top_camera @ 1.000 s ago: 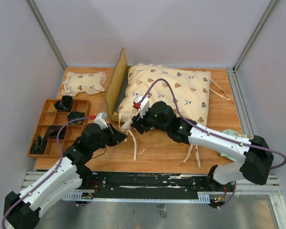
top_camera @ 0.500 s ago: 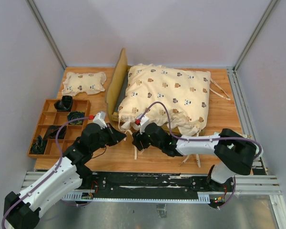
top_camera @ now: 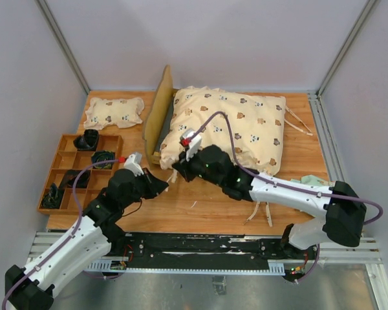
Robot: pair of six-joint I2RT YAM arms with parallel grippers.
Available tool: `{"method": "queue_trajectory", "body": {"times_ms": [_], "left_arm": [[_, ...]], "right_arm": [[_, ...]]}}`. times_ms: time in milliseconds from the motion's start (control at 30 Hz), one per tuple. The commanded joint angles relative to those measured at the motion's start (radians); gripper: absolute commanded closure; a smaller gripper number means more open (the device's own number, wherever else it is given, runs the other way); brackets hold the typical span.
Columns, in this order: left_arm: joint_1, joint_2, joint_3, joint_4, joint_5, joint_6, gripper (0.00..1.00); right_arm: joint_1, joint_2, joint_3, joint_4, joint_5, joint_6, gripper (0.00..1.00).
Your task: Set up the pet bed
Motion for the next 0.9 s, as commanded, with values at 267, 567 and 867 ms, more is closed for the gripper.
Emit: {"method": "queue_trajectory", "body": {"times_ms": [267, 567, 867], "left_arm": [[-0.002, -0.055, -0.066, 0.133, 0.165, 0.045, 1.00], [-0.002, -0.070, -0.024, 0.136, 0.120, -0.010, 1.00], [-0.001, -0.022, 0.089, 0.066, -0.081, 0.032, 1.00]], "right_arm": [[0.002, 0.263, 0.437, -0.075, -0.099, -0.010, 0.99], [0.004, 0.231, 0.362, -0.188, -0.032, -0.078, 0.50], [-0.061, -0.035, 0.137, -0.174, -0.065, -0.278, 0.41]]}}
